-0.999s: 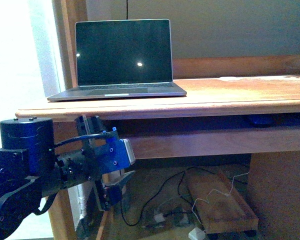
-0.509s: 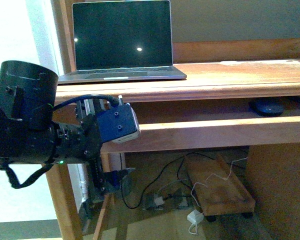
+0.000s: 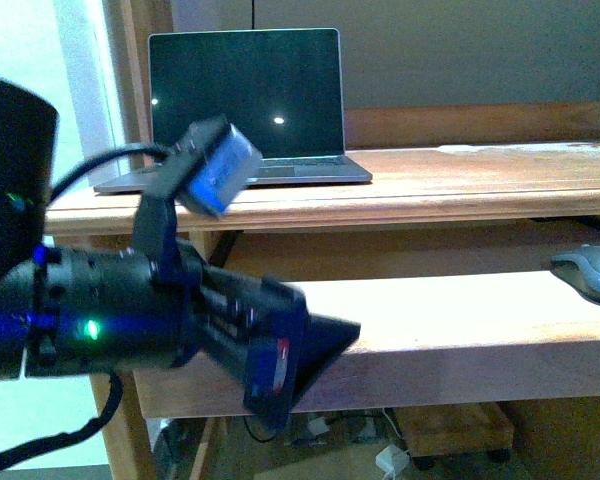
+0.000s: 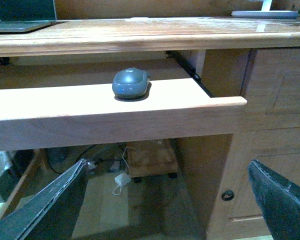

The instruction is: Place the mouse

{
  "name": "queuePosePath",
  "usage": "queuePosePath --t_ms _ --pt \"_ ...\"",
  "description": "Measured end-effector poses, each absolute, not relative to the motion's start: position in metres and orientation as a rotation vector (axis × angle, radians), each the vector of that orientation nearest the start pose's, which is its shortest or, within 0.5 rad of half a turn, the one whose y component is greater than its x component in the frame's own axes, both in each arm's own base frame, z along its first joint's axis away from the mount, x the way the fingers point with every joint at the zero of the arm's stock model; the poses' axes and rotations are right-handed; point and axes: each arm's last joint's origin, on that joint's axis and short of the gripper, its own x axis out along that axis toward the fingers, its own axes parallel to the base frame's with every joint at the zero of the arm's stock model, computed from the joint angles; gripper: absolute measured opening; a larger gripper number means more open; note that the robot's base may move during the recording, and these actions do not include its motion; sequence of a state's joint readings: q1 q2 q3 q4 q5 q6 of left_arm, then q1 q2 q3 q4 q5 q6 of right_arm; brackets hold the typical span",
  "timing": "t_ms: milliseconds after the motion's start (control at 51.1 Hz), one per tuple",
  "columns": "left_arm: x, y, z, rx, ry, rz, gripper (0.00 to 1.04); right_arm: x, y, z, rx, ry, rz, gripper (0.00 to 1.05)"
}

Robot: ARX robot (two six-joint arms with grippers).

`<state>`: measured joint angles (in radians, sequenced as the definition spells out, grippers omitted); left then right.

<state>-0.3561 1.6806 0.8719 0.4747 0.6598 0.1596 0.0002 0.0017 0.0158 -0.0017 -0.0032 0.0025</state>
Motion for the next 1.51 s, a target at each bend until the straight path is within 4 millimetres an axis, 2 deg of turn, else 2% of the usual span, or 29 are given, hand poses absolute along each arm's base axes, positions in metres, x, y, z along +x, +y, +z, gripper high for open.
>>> queuePosePath --t_ms 78,157,294,353,411,490,529,607,725,783,862,901,940,1018,1116,1195,1273,1390,1508 --pt "0.306 -0.139 0.234 -0.123 0.216 -0.964 0.97 0.097 0.000 0.169 0.002 -0.012 0.003 0.97" --pt "0.296 -0.137 0.256 -0.245 0.185 -0.903 0.97 0.097 0.000 0.169 0.002 -0.012 0.003 0.97" --pt "0.271 -0.123 0.273 -0.410 0.164 -0.716 0.97 0.097 0.000 0.168 0.002 -0.012 0.003 0.97" --pt "0.256 -0.115 0.273 -0.450 0.165 -0.628 0.96 0.097 0.000 0.168 0.002 -0.012 0.003 0.97" --pt "0.240 -0.105 0.270 -0.338 0.044 -0.306 0.83 0.097 0.000 0.168 0.002 -0.012 0.005 0.97" --pt "0.223 -0.081 0.256 -0.154 -0.012 -0.043 0.65 0.097 0.000 0.169 0.002 -0.012 0.001 0.97" --pt "0.217 -0.072 0.248 -0.107 -0.007 -0.016 0.58 0.097 0.000 0.168 0.004 -0.010 0.001 0.97" --pt "0.207 -0.061 0.235 -0.059 0.007 -0.006 0.46 0.097 0.000 0.166 0.055 0.114 0.016 0.97" --pt "0.196 -0.050 0.223 -0.031 0.010 -0.016 0.30 0.099 -0.002 0.171 0.103 0.201 -0.009 0.97" --pt "0.190 -0.044 0.218 -0.023 0.011 -0.013 0.21 0.099 -0.003 0.181 0.114 0.189 -0.017 0.97" --pt "0.183 -0.037 0.213 -0.020 0.007 -0.008 0.08 0.106 -0.003 0.206 0.121 0.127 -0.014 0.97" --pt "0.179 -0.035 0.209 -0.018 0.009 -0.010 0.03 0.111 -0.002 0.220 0.119 0.081 -0.009 0.97" --pt "0.175 -0.031 0.206 -0.015 0.007 -0.008 0.03 0.122 -0.001 0.238 0.111 0.035 -0.014 0.97" --pt "0.170 -0.027 0.202 -0.014 0.004 -0.006 0.03 0.141 0.004 0.260 0.096 -0.018 -0.001 0.97" --pt "0.161 -0.021 0.195 -0.013 0.004 -0.008 0.03 0.188 0.021 0.285 0.056 -0.015 0.045 0.97" --pt "0.156 -0.018 0.191 -0.013 0.006 -0.008 0.03 0.214 0.035 0.293 0.023 0.018 0.060 0.97" --pt "0.150 -0.014 0.187 -0.012 0.006 -0.007 0.03 0.251 0.058 0.296 -0.029 0.095 0.084 0.97" --pt "0.144 -0.010 0.183 -0.011 0.006 -0.029 0.03 0.276 0.077 0.296 -0.062 0.169 0.100 0.97" --pt "0.138 -0.001 0.180 -0.011 0.006 0.003 0.03 0.300 0.088 0.291 -0.085 0.260 0.073 0.97"
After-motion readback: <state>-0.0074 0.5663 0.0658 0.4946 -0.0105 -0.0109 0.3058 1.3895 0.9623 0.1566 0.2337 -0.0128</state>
